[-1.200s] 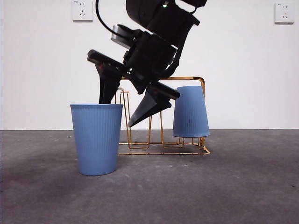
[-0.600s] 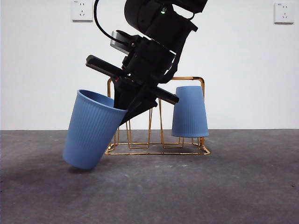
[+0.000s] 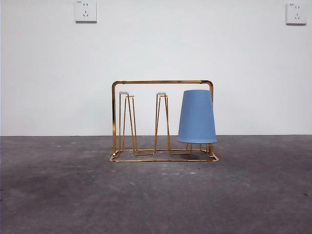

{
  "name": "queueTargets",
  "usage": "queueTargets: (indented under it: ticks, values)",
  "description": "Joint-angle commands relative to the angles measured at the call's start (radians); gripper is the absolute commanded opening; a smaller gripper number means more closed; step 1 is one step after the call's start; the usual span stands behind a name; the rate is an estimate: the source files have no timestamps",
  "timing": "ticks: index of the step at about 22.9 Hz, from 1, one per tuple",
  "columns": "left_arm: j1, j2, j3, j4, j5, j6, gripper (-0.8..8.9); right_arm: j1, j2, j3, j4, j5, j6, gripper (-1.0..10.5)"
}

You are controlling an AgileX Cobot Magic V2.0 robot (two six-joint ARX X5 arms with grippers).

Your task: Pick up cup 1,put cup 1 in the cup rack,pick up cup 2,put cup 2 in the cup rack

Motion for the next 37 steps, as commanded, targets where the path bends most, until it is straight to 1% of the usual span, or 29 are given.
queueTargets:
  ticks: [1, 2, 3, 7, 11, 15, 18, 23, 28, 33, 37]
  values:
    - [0.000, 0.072, -0.006, 0.187, 0.092, -0.101, 5.54, 0.001, -0.112, -0.003, 0.074, 0.003, -0.034, -0.1]
    - [0.000, 0.114, -0.005, 0.272, 0.132, -0.143, 5.76, 0.001, -0.153, -0.003, 0.106, 0.003, -0.035, -0.1]
    - [0.000, 0.147, -0.005, 0.333, 0.153, -0.172, 5.76, 0.001, -0.177, -0.003, 0.126, 0.000, -0.035, -0.1]
    - [0.000, 0.269, -0.005, 0.578, 0.195, -0.269, 5.76, 0.001, -0.230, -0.003, 0.167, -0.019, -0.037, -0.1]
    - [-0.001, 0.397, -0.005, 0.846, 0.200, -0.375, 5.76, 0.002, -0.237, -0.003, 0.179, -0.050, -0.037, -0.1]
    - [-0.001, 0.502, -0.003, 1.036, 0.188, -0.439, 5.76, 0.002, -0.226, -0.003, 0.178, -0.054, -0.036, -0.1]
    - [-0.001, 0.558, -0.003, 1.110, 0.170, -0.467, 5.76, 0.002, -0.208, -0.003, 0.193, -0.062, -0.036, -0.1]
    - [-0.014, 0.613, -0.003, 1.182, 0.120, -0.472, 5.75, 0.002, -0.167, -0.003, 0.210, -0.069, -0.035, -0.1]
    - [-0.013, 0.638, -0.002, 1.225, 0.092, -0.471, 5.75, 0.003, -0.129, -0.003, 0.227, -0.100, -0.028, -0.1]
    - [-0.013, 0.639, -0.002, 1.258, 0.064, -0.458, 5.74, 0.003, -0.094, -0.003, 0.227, -0.103, -0.028, -0.1]
    - [-0.013, 0.639, -0.002, 1.290, 0.061, -0.454, 5.66, 0.003, -0.076, -0.003, 0.228, -0.104, -0.028, -0.1]
